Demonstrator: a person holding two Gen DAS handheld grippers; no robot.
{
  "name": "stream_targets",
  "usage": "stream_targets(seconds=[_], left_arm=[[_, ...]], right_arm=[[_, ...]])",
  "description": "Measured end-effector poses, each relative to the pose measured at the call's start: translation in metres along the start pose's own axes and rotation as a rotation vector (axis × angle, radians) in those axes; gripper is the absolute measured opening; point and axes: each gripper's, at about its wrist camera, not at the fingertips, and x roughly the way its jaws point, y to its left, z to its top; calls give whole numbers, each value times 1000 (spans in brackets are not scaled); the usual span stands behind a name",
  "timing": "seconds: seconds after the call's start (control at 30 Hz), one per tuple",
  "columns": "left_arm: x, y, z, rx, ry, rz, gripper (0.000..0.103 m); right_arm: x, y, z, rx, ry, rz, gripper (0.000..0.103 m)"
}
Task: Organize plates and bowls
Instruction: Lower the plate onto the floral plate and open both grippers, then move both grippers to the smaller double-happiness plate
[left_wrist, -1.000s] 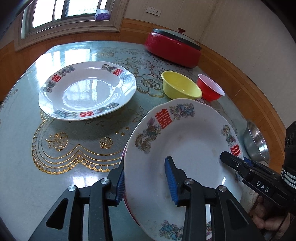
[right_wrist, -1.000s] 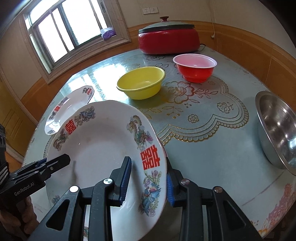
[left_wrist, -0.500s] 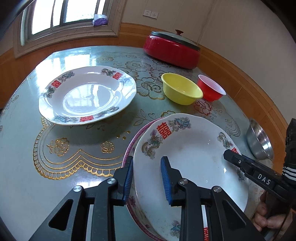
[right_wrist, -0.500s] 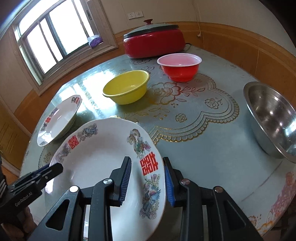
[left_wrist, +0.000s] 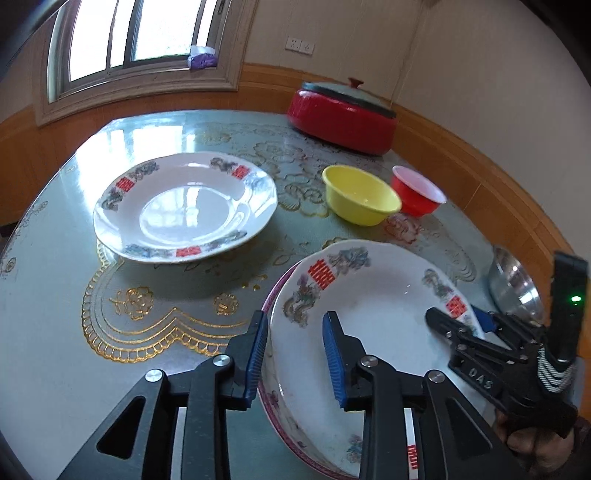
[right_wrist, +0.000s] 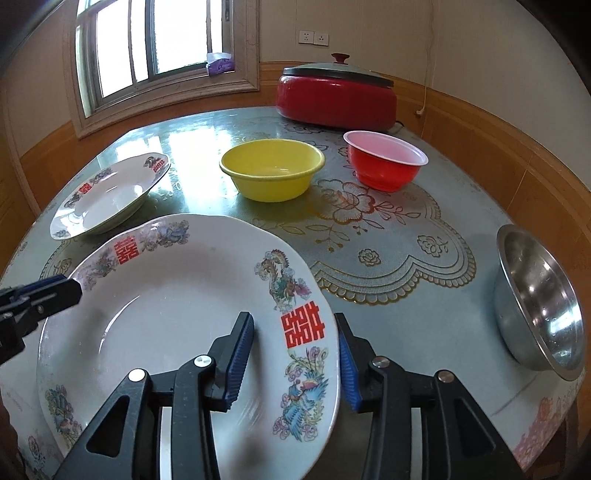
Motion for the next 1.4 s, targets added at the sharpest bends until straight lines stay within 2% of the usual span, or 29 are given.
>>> stream_targets(seconds=[0.03,0.1,0.2,0.33,0.4,0.5,0.57,0.63,0.8,0.93,1.1,1.2,1.3,1.4], left_arm=[[-4,0,2,4,-16,-9,40],[-8,1,3,11,-32,12,42],[-8,7,2,-4,-14,12,45],[-8,20,-6,-19,17,32,47],[-8,30,-8,-35,37,38,47],[-8,42,-10,-43,53,54,48],[-11,50,-9,-47,50,45,51],[-16,56,-5,-44,35,48,58],[-27,68,0,-19,11,30,59],[-24,77,1,-30,31,35,59],[-22,86,4,-97,39,31,59],[-23,93,5,-163,51,32,64],[-26,101,10,-189,41,67,67],[-31,117,14,-234,34,68,68]], right_arm=[[0,0,1,0,4,2,43],[-3,-1,3,0,4,2,43],[-14,-3,8,8,-34,-42,44],[-29,1,19,44,-59,-19,45],[-34,10,24,50,-62,22,45],[-36,28,28,67,-39,131,45],[-34,40,30,81,-12,201,45],[-33,52,30,98,13,258,45],[-36,71,26,122,28,313,45],[-38,74,27,142,39,356,45],[-33,70,41,167,58,438,45],[-25,68,54,178,72,485,45],[-15,68,67,205,101,537,45],[-7,70,77,215,116,540,45]])
